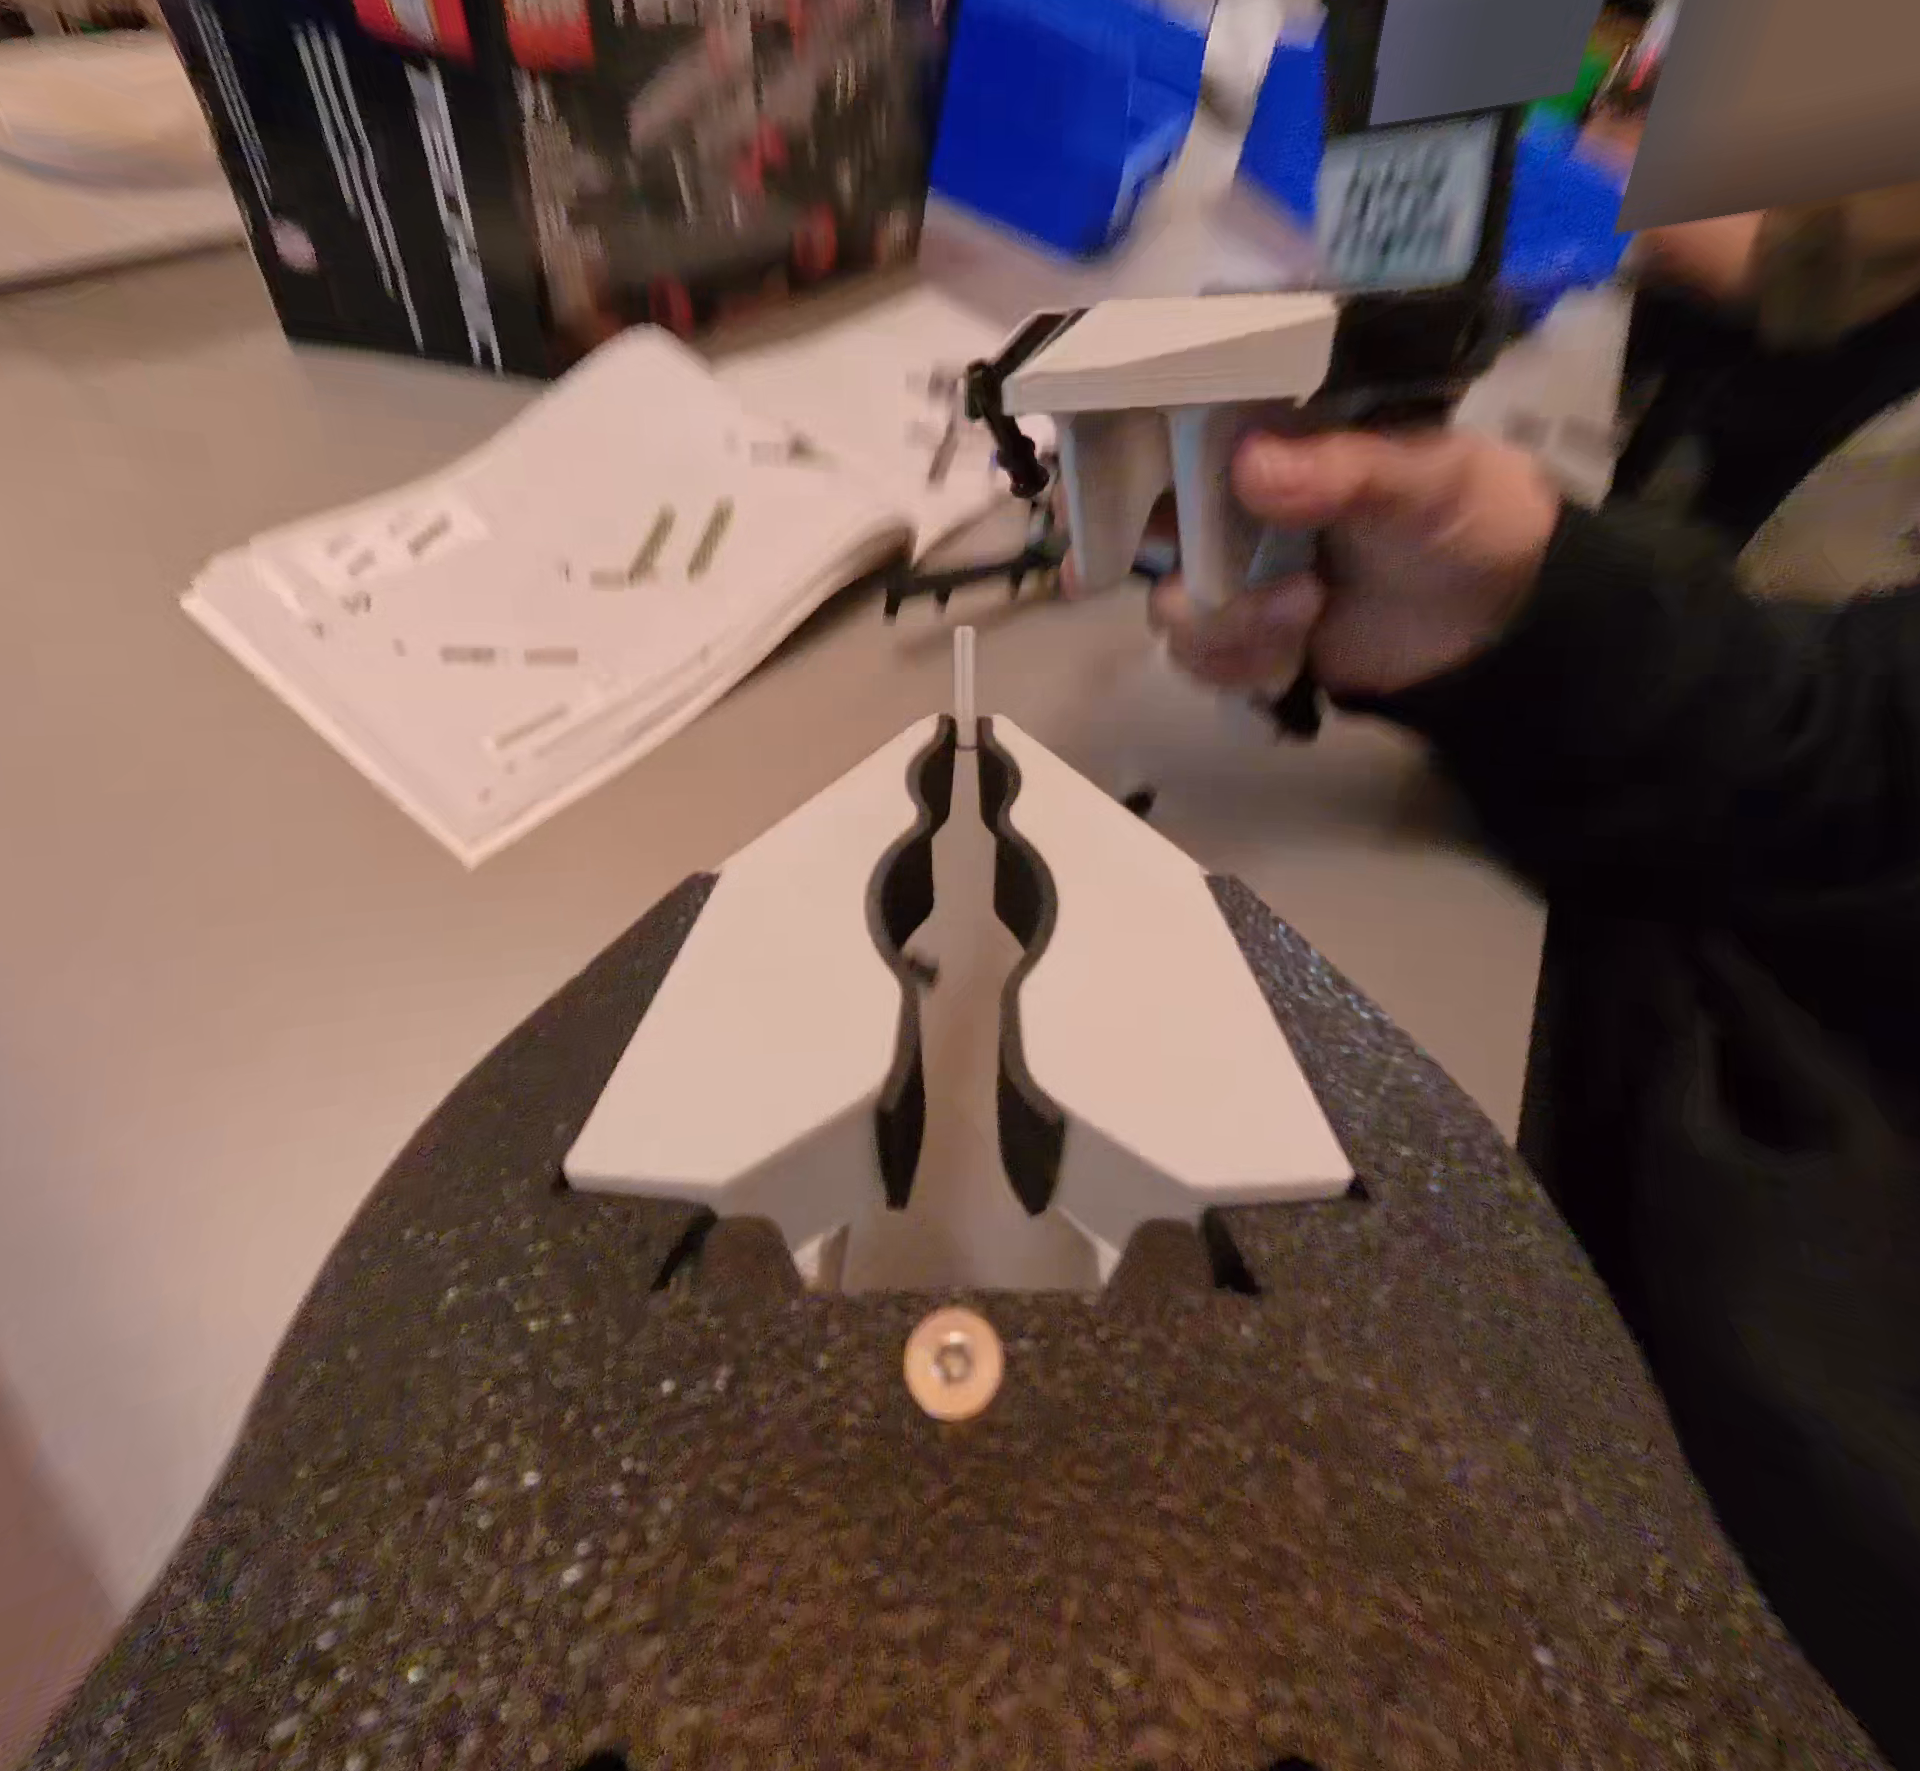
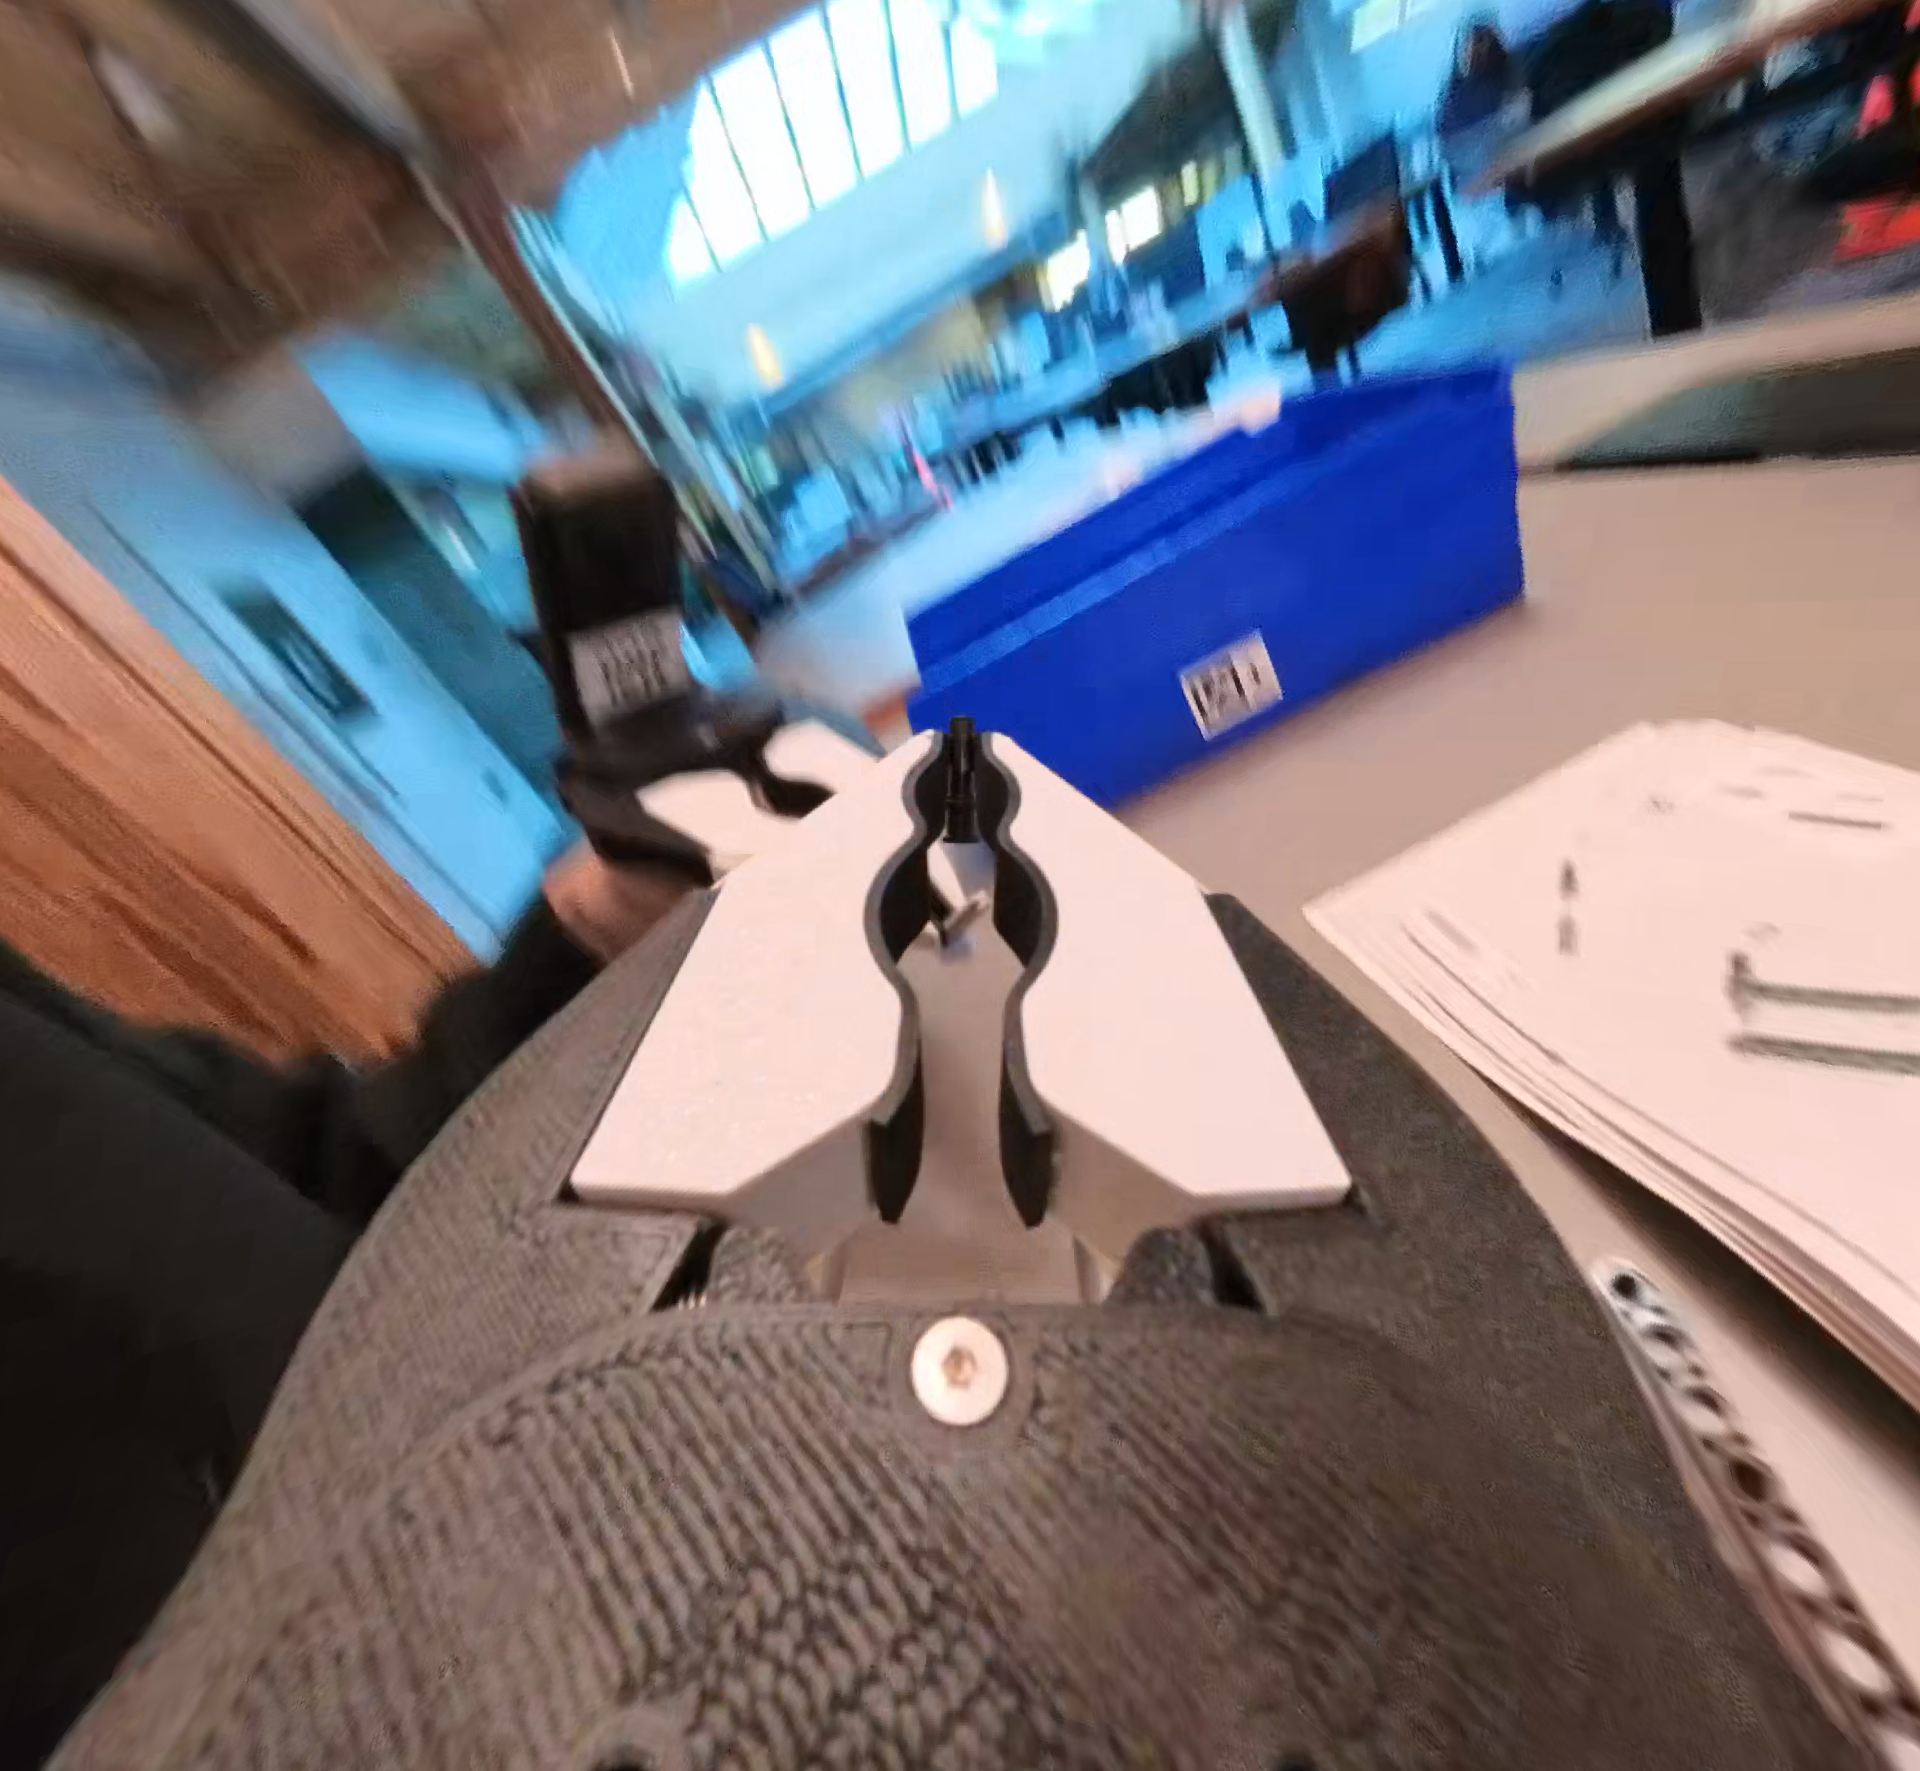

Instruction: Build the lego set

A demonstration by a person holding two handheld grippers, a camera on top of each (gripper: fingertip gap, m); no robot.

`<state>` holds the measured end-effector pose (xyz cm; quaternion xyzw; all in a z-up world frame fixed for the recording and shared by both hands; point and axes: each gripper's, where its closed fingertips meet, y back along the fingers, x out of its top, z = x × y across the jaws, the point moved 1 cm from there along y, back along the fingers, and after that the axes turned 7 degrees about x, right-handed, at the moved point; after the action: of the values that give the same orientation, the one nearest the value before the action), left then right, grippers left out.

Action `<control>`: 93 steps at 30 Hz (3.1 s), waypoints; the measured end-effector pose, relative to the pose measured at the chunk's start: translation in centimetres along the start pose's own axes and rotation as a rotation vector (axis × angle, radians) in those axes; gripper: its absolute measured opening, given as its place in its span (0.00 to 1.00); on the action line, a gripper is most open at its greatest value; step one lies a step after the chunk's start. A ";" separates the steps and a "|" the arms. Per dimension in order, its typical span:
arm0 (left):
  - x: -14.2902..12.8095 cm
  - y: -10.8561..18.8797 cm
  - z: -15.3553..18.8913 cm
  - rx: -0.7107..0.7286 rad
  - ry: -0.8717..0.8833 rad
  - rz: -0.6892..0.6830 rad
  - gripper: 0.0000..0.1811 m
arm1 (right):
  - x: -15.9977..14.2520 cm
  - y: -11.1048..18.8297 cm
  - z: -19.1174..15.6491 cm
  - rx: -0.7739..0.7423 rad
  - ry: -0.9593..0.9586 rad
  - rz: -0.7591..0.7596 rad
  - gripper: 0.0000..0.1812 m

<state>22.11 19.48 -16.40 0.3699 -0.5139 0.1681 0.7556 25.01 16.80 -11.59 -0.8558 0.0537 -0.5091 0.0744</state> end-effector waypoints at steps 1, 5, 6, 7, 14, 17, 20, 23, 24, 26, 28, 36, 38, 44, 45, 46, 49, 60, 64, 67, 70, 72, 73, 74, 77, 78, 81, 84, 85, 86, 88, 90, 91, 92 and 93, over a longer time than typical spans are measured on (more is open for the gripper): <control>1.1 -0.1 0.3 -0.013 0.031 0.071 0.01 | 1.2 0.3 0.0 0.011 -0.039 0.096 0.01; 3.3 -0.1 1.0 -0.034 0.106 0.241 0.01 | 3.6 1.0 -0.9 0.070 -0.024 0.275 0.01; 4.1 0.1 1.3 -0.063 0.141 0.300 0.01 | 3.9 1.0 -1.3 0.114 -0.046 0.310 0.01; 4.9 0.4 1.7 -0.100 0.186 0.361 0.01 | 4.3 1.0 -1.6 0.139 -0.069 0.354 0.01; 6.0 0.3 3.0 -0.156 0.241 0.501 0.01 | 5.4 0.5 -2.3 0.270 -0.179 0.488 0.01; 6.1 0.3 2.9 -0.164 0.262 0.530 0.01 | 4.7 0.1 -2.5 0.288 -0.199 0.472 0.01; 6.2 0.5 2.6 -0.187 0.317 0.557 0.01 | 4.3 -0.1 -2.2 0.279 -0.203 0.461 0.01; 6.0 0.5 2.2 -0.189 0.333 0.553 0.01 | 4.1 -0.1 -2.2 0.280 -0.190 0.438 0.01; 6.0 0.5 2.2 -0.191 0.334 0.549 0.01 | 4.1 -0.1 -2.2 0.274 -0.181 0.436 0.01; 6.0 0.4 2.3 -0.197 0.330 0.545 0.01 | 3.8 -0.3 -2.4 0.276 -0.166 0.420 0.01; 5.9 0.3 2.6 -0.209 0.322 0.530 0.01 | 4.2 0.0 -2.2 0.258 -0.159 0.458 0.01; 5.9 0.1 2.4 -0.183 0.337 0.534 0.01 | 3.9 0.0 -1.8 0.250 -0.169 0.462 0.01; 6.0 0.2 2.4 -0.183 0.354 0.549 0.01 | 3.9 0.0 -1.7 0.244 -0.165 0.464 0.01; 6.3 0.1 2.8 -0.280 0.514 0.589 0.00 | 4.1 0.0 -2.0 0.274 -0.201 0.527 0.01; 6.4 0.1 2.9 -0.298 0.544 0.606 0.00 | 4.2 0.0 -2.1 0.296 -0.218 0.548 0.01; 6.5 0.2 3.0 -0.313 0.567 0.624 0.01 | 4.4 0.1 -2.2 0.311 -0.242 0.575 0.01; 6.9 0.7 3.0 -0.335 0.590 0.676 0.00 | 4.7 0.1 -2.2 0.347 -0.300 0.629 0.01; 6.1 0.2 2.3 -0.223 0.409 0.540 0.01 | 3.9 -0.3 -1.5 0.262 -0.249 0.510 0.01; 5.3 0.3 1.6 -0.120 0.242 0.426 0.01 | 3.2 -0.6 -1.4 0.197 -0.158 0.391 0.01; 5.0 0.3 1.4 -0.048 0.133 0.372 0.01 | 2.9 -0.6 -1.1 0.161 -0.123 0.352 0.01; 5.2 0.5 1.3 -0.041 0.149 0.398 0.01 | 3.1 -0.4 -1.1 0.161 -0.137 0.385 0.01; 5.3 0.4 1.2 -0.068 0.206 0.417 0.01 | 3.2 -0.3 -1.0 0.160 -0.143 0.403 0.01; 5.3 0.3 1.1 -0.069 0.228 0.422 0.01 | 3.1 -0.3 -0.9 0.151 -0.142 0.405 0.01; 5.3 0.2 1.1 -0.070 0.253 0.433 0.01 | 3.2 -0.2 -0.8 0.142 -0.139 0.414 0.01; 5.5 0.0 1.3 -0.115 0.370 0.468 0.01 | 3.4 0.0 -0.7 0.145 -0.156 0.454 0.01; 5.6 0.0 1.1 -0.128 0.406 0.483 0.01 | 3.4 0.0 -0.7 0.144 -0.158 0.457 0.01; 5.5 0.1 0.9 -0.148 0.447 0.488 0.01 | 3.2 -0.1 -0.5 0.133 -0.163 0.441 0.01; 5.2 -0.1 0.8 -0.034 0.251 0.431 0.00 | 2.9 -0.1 -0.4 0.129 -0.158 0.410 0.01; 5.1 -0.1 0.9 0.006 0.175 0.405 0.01 | 2.9 -0.2 -0.4 0.127 -0.154 0.397 0.01; 4.9 -0.1 0.9 0.044 0.094 0.372 0.01 | 2.7 -0.3 -0.4 0.123 -0.143 0.370 0.01; 4.7 0.1 0.7 0.119 -0.029 0.330 0.01 | 2.5 -0.5 -0.5 0.114 -0.122 0.339 0.01; 4.7 0.3 0.5 0.176 -0.097 0.306 0.01 | 2.4 -0.5 -0.5 0.100 -0.104 0.322 0.01; 4.9 0.4 0.5 0.186 -0.100 0.310 0.01 | 2.5 -0.5 -0.6 0.100 -0.097 0.328 0.00; 5.0 0.4 0.7 0.174 -0.076 0.320 0.01 | 2.6 -0.5 -0.6 0.104 -0.100 0.338 0.01; 5.0 0.4 0.8 0.152 -0.039 0.325 0.01 | 2.6 -0.4 -0.6 0.103 -0.102 0.341 0.01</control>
<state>23.42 18.47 -11.58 0.3410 -0.5672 0.3192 0.6784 25.76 16.75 -8.97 -0.8540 0.1680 -0.4472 0.2060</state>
